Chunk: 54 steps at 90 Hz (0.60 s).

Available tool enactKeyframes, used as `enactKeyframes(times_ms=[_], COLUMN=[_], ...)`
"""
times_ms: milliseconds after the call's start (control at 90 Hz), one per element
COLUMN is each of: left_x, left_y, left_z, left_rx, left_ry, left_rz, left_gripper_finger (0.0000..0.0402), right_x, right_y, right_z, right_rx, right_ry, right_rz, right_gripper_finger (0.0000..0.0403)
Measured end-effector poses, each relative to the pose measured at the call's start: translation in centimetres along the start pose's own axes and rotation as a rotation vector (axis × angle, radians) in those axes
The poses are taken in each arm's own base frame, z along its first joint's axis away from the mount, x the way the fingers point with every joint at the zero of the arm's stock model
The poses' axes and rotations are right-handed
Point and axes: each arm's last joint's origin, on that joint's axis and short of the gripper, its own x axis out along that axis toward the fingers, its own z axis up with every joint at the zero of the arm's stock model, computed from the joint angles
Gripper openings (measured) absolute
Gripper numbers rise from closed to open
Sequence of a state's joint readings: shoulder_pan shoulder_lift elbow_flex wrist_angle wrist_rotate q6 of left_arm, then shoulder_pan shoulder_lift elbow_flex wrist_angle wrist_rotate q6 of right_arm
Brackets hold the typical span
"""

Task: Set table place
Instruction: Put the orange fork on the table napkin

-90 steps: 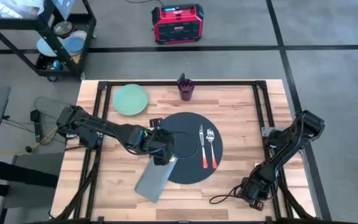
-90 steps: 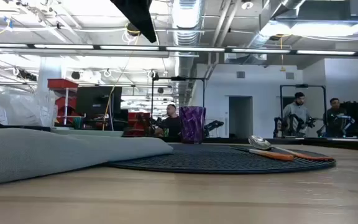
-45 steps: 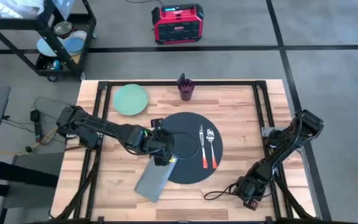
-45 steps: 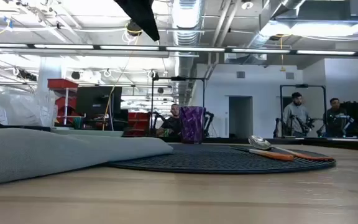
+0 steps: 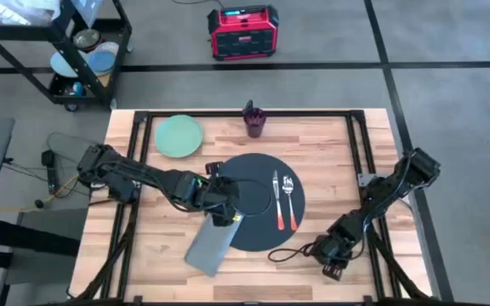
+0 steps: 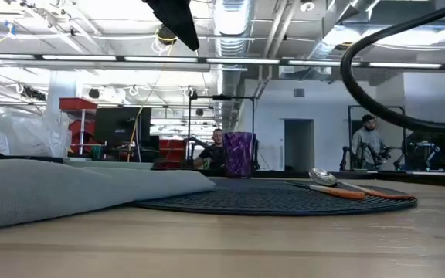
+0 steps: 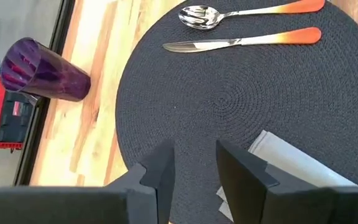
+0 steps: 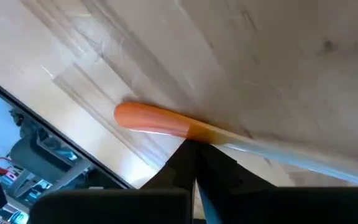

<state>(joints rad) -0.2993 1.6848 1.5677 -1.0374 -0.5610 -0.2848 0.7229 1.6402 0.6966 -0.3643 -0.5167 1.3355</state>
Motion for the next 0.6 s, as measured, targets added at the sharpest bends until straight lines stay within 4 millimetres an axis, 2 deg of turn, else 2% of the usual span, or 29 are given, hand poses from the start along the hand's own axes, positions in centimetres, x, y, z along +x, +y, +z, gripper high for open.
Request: enactKeyframes(times_ms=[133,233,422,511,600], left_x=[0.0,0.0,0.1,0.1,0.2], left_y=[0.0,0.0,0.0,-0.1,-0.1], left_z=[0.0,0.0,0.0,0.0,-0.1], left_rx=[0.0,-0.002,-0.051,-0.077,-0.106], left_ry=[0.001,0.001,0.0,0.003,0.006], left_rz=[0.0,0.0,-0.001,0.0,0.002], left_gripper_finger=[0.0102,0.0102,0.0102,0.0102,0.0102], right_x=[-0.1,-1.2,-3.9,-4.8,-4.6], right_y=[0.8,2.7,5.2,5.4,4.5], right_z=[0.1,0.2,-2.1,-3.3,-4.6], right_rx=[-0.036,-0.09,-0.196,-0.238,-0.276], right_ry=[-0.012,-0.03,0.002,0.003,0.024], right_rz=[0.067,0.167,0.281,0.309,0.248], right_gripper_finger=[0.0007,0.0018,0.0053,0.0062,0.0068])
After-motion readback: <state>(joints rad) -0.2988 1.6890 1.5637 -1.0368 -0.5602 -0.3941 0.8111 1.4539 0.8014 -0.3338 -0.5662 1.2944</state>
